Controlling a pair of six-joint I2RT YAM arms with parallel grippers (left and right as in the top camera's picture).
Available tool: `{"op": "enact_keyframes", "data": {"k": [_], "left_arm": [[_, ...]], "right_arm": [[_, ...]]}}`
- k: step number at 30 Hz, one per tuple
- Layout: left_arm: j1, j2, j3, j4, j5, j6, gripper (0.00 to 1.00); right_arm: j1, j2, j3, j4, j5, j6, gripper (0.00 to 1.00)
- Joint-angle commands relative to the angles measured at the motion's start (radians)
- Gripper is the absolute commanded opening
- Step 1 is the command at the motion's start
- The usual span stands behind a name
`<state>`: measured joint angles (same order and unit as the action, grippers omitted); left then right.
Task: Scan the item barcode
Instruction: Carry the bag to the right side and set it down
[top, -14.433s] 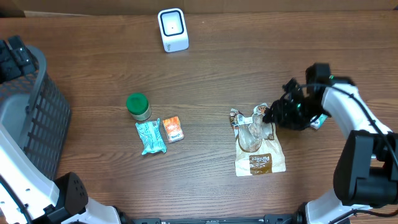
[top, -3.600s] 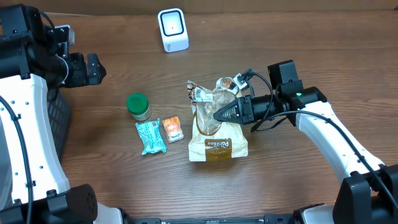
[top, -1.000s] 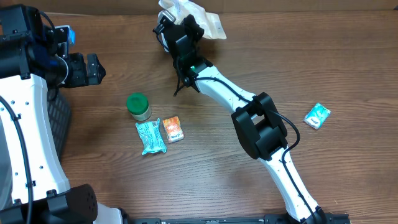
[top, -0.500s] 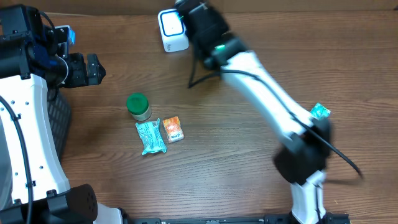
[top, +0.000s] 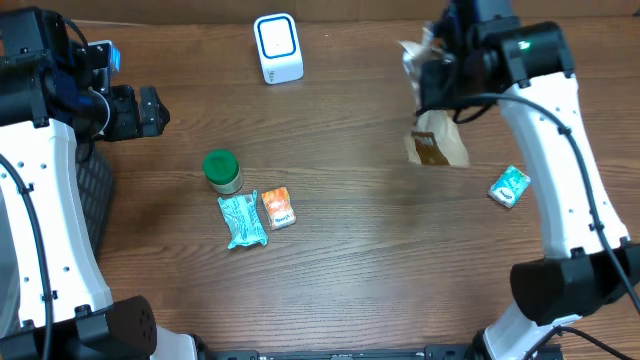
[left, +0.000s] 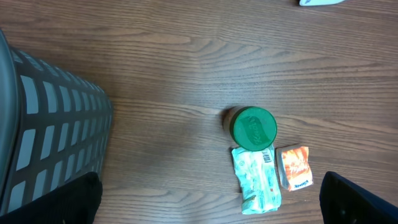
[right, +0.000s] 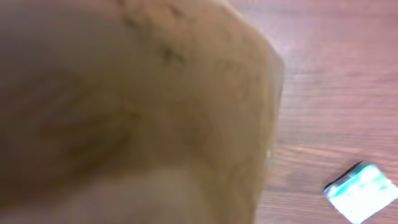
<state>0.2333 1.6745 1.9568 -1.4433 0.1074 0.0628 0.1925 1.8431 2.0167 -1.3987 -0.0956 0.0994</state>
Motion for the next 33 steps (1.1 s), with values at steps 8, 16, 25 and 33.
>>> {"op": "enact_keyframes", "data": {"k": [8, 16, 25, 33], "left_arm": [[-0.005, 0.005, 0.000, 0.004, -0.004, 0.020, 1.00], [-0.005, 0.005, 0.000, 0.004, -0.005, 0.020, 1.00], [-0.005, 0.005, 0.000, 0.004, -0.004, 0.020, 1.00], [-0.005, 0.005, 0.000, 0.004, -0.004, 0.020, 0.99]], "right_arm": [[-0.232, 0.008, -0.388, 0.171, -0.221, -0.100, 0.04], [-0.406, 0.008, -0.548, 0.263, -0.153, -0.011, 0.04], [-0.489, 0.008, -0.584, 0.248, -0.106, 0.035, 0.62], [-0.468, 0.003, -0.441, 0.071, -0.137, 0.028, 0.63]]}}
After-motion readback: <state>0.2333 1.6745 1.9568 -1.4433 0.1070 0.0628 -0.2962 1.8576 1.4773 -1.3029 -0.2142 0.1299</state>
